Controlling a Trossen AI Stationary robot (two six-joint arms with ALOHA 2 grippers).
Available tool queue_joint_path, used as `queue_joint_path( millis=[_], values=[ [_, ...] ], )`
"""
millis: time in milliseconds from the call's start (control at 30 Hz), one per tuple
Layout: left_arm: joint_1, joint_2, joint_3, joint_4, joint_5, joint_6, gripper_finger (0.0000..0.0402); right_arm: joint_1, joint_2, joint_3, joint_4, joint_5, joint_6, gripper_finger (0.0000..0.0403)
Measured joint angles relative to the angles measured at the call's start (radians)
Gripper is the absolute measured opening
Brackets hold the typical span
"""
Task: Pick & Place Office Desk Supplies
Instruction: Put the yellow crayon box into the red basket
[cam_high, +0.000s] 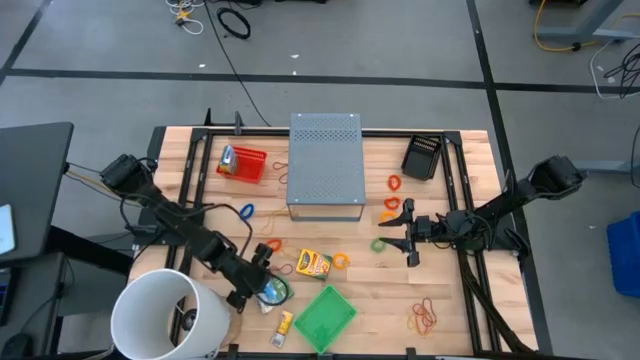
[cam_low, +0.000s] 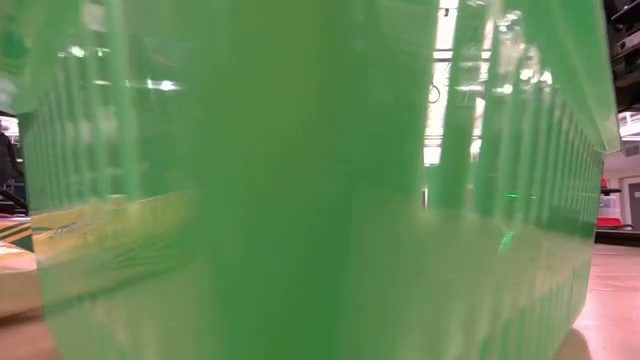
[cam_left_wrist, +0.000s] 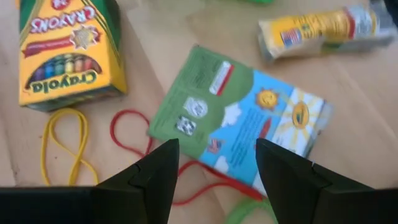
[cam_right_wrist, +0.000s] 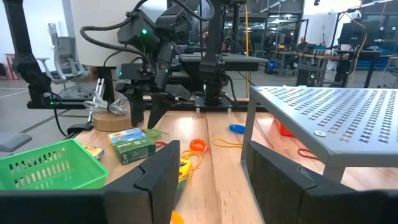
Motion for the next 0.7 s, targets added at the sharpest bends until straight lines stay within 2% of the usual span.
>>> queue_joint_path(
  millis=[267, 533, 700],
  values=[
    [0.026, 0.001, -0.002, 0.021, 0.006, -0.003, 0.0218, 0.000, 0.000, 0.000, 0.000, 0.005, -0.003, 0.0190],
    [0.026, 0.082, -0.002, 0.061, 0.045, 0.011, 0.0218, 0.000, 0.000, 0.000, -0.001, 0.006, -0.003, 0.0190],
    [0.025, 0.109, 0.002, 0.057, 0.009, 0.015, 0.0218, 0.000, 0.000, 0.000, -0.003, 0.006, -0.003, 0.0190]
  ],
)
